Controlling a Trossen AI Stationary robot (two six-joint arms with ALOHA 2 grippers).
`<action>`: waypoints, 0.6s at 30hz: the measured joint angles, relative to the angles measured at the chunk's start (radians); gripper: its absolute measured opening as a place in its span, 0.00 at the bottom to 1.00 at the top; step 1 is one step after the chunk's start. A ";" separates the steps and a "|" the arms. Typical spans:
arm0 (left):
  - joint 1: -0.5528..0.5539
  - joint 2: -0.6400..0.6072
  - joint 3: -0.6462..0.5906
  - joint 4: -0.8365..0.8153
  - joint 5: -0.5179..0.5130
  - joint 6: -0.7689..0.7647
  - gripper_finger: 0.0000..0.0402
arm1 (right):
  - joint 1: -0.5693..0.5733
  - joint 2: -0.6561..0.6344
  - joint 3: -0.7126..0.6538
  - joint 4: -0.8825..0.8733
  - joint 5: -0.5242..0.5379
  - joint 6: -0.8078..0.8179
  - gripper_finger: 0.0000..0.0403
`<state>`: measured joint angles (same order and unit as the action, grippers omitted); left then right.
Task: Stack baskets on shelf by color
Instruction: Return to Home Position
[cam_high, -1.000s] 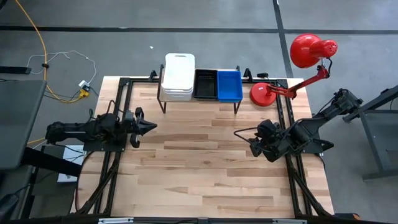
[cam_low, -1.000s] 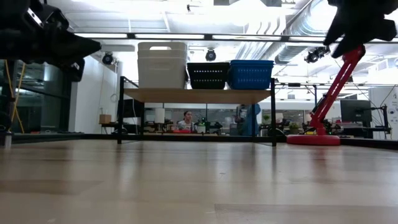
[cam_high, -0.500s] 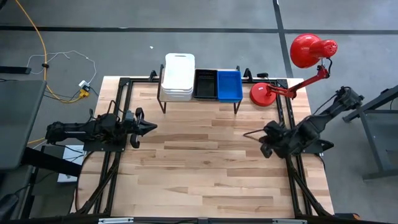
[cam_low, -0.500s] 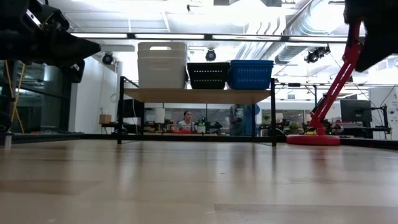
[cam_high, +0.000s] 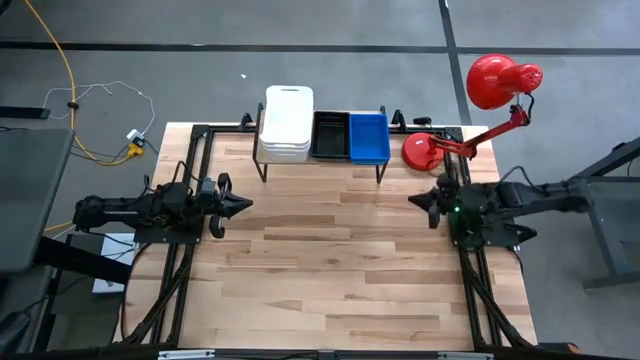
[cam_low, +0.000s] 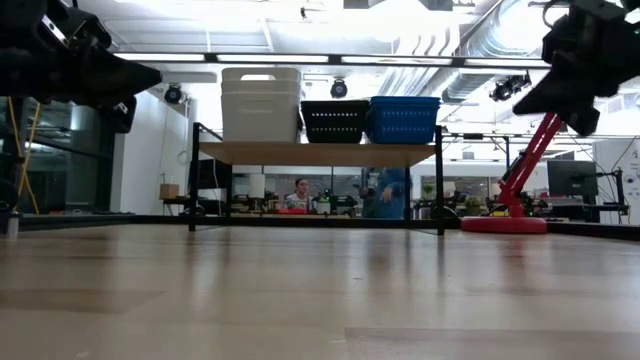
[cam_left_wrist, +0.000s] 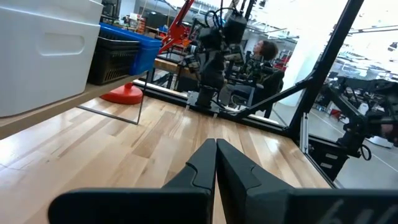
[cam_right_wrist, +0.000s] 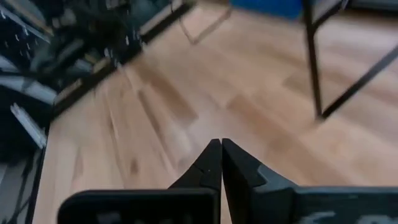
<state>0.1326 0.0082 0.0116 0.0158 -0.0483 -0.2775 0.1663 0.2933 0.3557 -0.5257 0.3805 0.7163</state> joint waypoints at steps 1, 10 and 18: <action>0.000 0.000 0.000 0.000 0.000 0.000 0.00 | -0.030 -0.022 0.000 0.007 -0.013 -0.025 0.00; 0.000 0.000 0.000 0.000 0.000 0.000 0.00 | -0.157 -0.203 -0.040 0.075 -0.191 -0.160 0.00; 0.000 0.000 0.000 0.000 0.000 0.000 0.00 | -0.175 -0.291 -0.282 0.486 -0.288 -0.152 0.00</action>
<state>0.1326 0.0082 0.0116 0.0158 -0.0483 -0.2774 -0.0090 0.0025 0.0738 -0.0398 0.0929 0.5645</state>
